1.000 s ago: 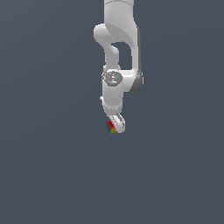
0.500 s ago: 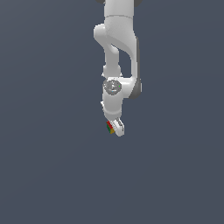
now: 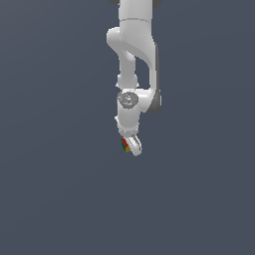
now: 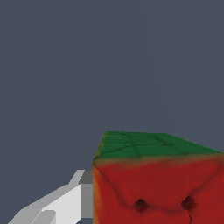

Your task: Pick up the object and move it to a goal position.

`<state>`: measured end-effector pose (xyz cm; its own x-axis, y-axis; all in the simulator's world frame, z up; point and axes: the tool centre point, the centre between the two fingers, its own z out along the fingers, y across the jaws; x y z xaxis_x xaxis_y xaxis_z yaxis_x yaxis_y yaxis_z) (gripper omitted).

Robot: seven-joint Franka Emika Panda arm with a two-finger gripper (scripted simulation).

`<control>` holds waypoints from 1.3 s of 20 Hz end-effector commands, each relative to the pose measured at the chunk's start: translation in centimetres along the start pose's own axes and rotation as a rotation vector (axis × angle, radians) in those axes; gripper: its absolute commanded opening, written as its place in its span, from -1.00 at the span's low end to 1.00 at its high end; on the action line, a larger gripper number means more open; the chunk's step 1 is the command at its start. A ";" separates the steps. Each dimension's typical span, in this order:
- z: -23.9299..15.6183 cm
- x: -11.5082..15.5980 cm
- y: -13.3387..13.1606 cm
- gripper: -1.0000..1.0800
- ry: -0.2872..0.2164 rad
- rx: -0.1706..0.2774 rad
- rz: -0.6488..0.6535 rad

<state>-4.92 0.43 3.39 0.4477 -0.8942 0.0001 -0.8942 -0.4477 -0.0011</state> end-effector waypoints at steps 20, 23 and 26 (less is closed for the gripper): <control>-8.6 -2.0 -2.8 -1.00 0.001 -0.001 0.002; -11.6 -2.6 -3.9 -1.00 0.002 -0.001 0.002; -14.8 -3.3 -5.0 -1.00 0.002 -0.002 0.002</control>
<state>-2.31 5.08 16.45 0.4460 -0.8950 0.0012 -0.8950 -0.4460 0.0017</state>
